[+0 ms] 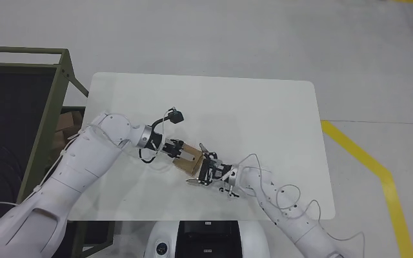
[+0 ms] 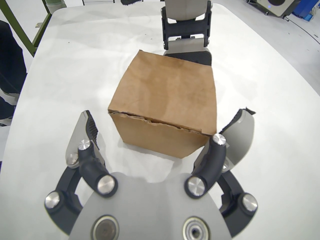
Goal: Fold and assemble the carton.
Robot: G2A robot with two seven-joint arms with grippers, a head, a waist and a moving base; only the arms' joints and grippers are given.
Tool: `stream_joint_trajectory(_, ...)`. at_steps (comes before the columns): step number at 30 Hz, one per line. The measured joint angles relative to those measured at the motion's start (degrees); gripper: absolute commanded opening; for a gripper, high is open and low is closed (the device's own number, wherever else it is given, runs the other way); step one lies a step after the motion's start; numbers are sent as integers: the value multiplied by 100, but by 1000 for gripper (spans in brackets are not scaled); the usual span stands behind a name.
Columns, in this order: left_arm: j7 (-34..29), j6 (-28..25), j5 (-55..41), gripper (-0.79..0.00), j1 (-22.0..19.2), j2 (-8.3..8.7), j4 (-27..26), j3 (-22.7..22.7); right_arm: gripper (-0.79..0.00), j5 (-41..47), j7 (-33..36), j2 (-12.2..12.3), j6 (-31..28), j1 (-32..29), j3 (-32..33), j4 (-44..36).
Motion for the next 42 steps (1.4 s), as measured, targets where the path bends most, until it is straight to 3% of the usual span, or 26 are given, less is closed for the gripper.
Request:
stream_joint_trajectory(6,16,29,4,0,-13,-18,-15,15,0,388,148,-12,267,-50,88,31)
stream_joint_trajectory(14,-20,30,-1,0,-36,-33,22,11,0,543,461,16,-41,41,102,97)
stream_joint_trajectory(29,33,59,-66,0,-116,-100,86,68,0,132,94,138,-161,-8,17,-21)
stream_joint_trajectory(42,30,70,-76,0,-139,-132,122,69,0,556,-49,223,163,-221,287,-65)
